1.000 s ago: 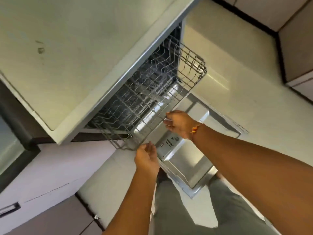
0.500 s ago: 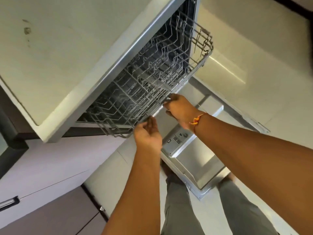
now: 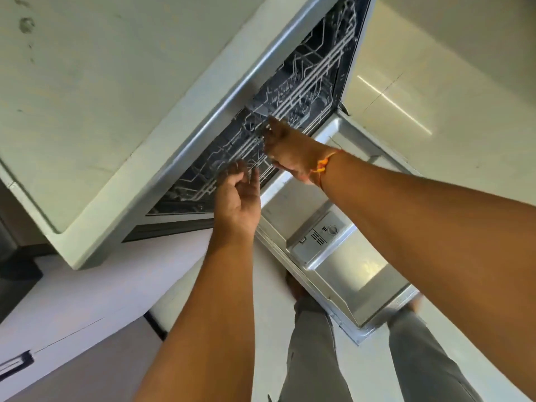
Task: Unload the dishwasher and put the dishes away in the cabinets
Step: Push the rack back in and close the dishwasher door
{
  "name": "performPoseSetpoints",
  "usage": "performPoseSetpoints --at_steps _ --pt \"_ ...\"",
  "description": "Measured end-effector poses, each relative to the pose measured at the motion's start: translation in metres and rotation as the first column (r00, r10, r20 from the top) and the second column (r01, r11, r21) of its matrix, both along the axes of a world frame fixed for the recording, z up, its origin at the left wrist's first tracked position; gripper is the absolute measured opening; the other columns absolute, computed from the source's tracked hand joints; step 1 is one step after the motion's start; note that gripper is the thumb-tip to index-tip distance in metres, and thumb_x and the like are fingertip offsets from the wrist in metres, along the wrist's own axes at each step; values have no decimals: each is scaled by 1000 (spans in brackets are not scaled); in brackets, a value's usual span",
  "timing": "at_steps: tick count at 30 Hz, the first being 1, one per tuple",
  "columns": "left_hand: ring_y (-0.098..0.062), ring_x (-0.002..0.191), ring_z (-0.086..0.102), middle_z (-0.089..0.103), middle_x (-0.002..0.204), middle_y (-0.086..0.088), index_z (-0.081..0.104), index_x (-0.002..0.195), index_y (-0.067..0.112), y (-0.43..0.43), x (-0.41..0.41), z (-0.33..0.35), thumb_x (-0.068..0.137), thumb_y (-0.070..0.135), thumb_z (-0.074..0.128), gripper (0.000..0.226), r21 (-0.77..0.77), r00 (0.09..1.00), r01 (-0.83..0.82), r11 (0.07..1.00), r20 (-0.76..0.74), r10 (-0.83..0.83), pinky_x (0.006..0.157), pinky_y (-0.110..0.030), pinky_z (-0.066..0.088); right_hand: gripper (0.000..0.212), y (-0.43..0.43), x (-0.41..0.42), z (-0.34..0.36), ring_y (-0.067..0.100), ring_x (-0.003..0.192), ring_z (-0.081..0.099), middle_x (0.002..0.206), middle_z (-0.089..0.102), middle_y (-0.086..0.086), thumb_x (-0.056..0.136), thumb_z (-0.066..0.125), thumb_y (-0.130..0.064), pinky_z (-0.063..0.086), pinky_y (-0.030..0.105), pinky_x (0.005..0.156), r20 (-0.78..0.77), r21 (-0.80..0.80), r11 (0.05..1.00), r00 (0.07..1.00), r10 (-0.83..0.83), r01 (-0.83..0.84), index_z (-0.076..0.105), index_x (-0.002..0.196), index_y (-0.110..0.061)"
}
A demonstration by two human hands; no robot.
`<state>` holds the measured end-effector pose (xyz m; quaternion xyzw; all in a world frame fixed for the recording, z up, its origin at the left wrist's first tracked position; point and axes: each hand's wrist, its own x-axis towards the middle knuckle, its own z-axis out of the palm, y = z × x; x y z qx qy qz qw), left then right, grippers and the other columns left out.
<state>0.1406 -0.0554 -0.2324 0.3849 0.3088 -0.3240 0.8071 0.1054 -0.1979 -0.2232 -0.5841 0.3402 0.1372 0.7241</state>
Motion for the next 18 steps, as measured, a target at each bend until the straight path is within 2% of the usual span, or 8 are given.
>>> performPoseSetpoints --at_steps 1,3,6,8,10,14,16,18 --pt "-24 108 64 66 104 -14 56 123 1 0 7 -3 90 -9 49 36 0 1000 -8 1000 -9 8 96 -40 53 82 -2 6 0 25 149 21 163 21 0 92 44 6 37 49 113 2 -36 999 1000 6 -6 12 157 -33" --pt "-24 109 63 65 105 -14 59 115 0 3 14 -8 90 -8 49 28 -19 1000 10 1000 -7 -10 94 -40 54 80 -4 10 -3 26 149 24 163 23 1 93 45 3 38 48 113 10 -85 996 999 33 -32 12 157 -33" --pt "-20 112 63 66 106 -8 62 102 6 7 10 -13 93 -3 51 17 -11 998 56 998 19 -56 96 -41 52 85 -4 3 -9 20 151 16 163 21 -8 92 43 11 32 44 117 50 58 998 999 -10 7 10 157 -33" --pt "-21 119 60 65 114 -8 62 115 7 6 4 -15 93 1 54 24 -7 1000 21 1000 4 -21 99 -41 50 78 -3 -4 -4 21 147 28 159 31 -9 94 42 10 45 35 105 69 140 984 990 -124 113 21 156 -33" --pt "-21 113 64 66 114 -9 57 128 8 0 -9 -15 93 6 55 35 35 1000 5 999 -18 -4 99 -38 50 64 -2 -16 -3 20 137 44 151 44 -8 98 48 -2 50 37 100 43 177 953 966 -256 245 31 152 -33" --pt "-21 101 67 68 107 -11 61 117 5 -15 -74 -24 94 14 57 25 143 981 163 976 -125 -146 99 -34 50 43 3 -83 -30 16 126 53 133 57 -2 100 54 -22 50 35 99 -182 235 846 876 -446 479 47 142 -25" --pt "-21 92 70 70 99 -11 62 110 4 -15 -122 -40 96 18 56 21 210 947 270 940 -235 -220 91 -33 54 33 8 -138 -57 24 127 55 129 61 6 100 55 -27 50 39 101 -328 215 781 796 -509 587 54 132 -17" --pt "-22 85 69 69 92 -12 62 108 4 -11 -173 -58 98 23 55 22 251 888 396 883 -349 -299 85 -33 56 36 14 -201 -90 35 127 54 132 58 23 101 52 -32 46 47 106 -463 134 739 701 -543 661 58 126 -7"
